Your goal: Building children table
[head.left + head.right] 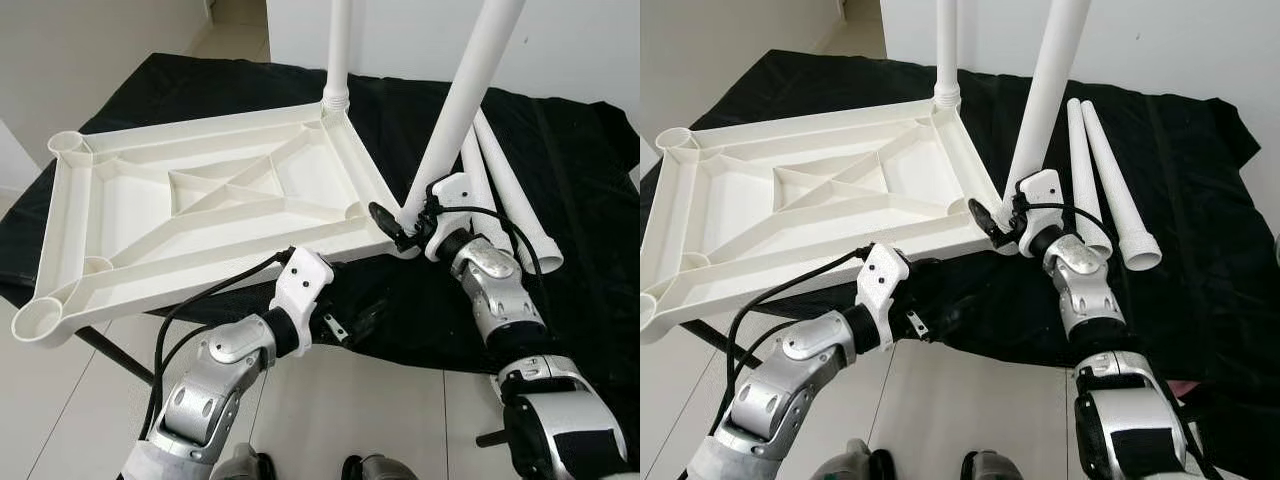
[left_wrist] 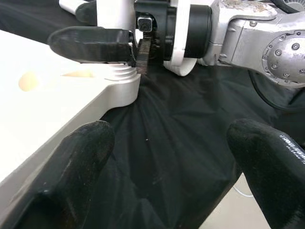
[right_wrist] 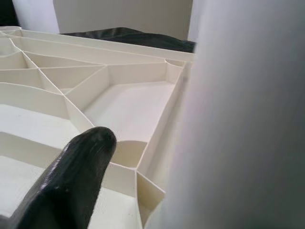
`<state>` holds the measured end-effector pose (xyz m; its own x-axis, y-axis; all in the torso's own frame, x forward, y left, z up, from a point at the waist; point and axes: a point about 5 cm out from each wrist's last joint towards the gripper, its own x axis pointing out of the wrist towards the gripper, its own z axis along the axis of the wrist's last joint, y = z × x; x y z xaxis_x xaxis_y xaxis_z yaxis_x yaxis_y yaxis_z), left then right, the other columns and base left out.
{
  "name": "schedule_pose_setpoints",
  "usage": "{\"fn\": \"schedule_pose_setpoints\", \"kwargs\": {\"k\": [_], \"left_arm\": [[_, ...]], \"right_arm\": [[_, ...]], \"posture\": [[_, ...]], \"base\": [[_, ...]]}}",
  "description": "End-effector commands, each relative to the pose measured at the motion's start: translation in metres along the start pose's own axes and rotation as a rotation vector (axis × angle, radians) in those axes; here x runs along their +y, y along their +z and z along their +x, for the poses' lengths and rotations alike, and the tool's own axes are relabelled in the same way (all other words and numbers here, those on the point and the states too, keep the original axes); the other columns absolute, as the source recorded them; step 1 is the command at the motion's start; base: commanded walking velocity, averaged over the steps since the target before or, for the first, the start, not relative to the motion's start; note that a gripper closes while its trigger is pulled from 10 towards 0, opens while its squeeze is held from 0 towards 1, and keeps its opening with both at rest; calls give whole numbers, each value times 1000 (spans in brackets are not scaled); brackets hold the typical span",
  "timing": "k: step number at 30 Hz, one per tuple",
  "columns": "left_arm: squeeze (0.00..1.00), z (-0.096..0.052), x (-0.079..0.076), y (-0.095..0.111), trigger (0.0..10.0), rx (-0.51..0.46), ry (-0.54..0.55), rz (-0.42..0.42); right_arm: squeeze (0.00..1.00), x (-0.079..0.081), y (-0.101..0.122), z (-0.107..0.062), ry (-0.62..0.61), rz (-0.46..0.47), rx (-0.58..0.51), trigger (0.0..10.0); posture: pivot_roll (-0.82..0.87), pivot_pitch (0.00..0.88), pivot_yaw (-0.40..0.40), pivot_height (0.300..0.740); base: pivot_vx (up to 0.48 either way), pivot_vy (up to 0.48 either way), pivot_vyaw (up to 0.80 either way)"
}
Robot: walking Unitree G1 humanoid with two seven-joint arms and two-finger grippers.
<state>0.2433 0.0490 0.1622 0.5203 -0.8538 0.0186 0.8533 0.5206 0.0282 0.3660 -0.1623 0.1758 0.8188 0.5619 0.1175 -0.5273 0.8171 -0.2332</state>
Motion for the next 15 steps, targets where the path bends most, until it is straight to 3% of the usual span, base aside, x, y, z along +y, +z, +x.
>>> {"fn": "schedule_pose_setpoints", "kwargs": {"k": [1,2,15], "left_arm": [[0,0,2,0,10000,-3,42,6],[0,0,2,0,10000,-6,42,8],[0,1,2,1,10000,-15,37,10]], "right_arm": [[0,2,0,2,28,-10,3,4706],[0,1,-1,1,37,1,7,0],[0,-1,-12,-6,18,32,41,0]], "posture": [[-60,101,28,740],[-60,101,28,740],[-66,98,23,740]], "base": [[0,0,0],[0,0,0],[0,0,0]]}}
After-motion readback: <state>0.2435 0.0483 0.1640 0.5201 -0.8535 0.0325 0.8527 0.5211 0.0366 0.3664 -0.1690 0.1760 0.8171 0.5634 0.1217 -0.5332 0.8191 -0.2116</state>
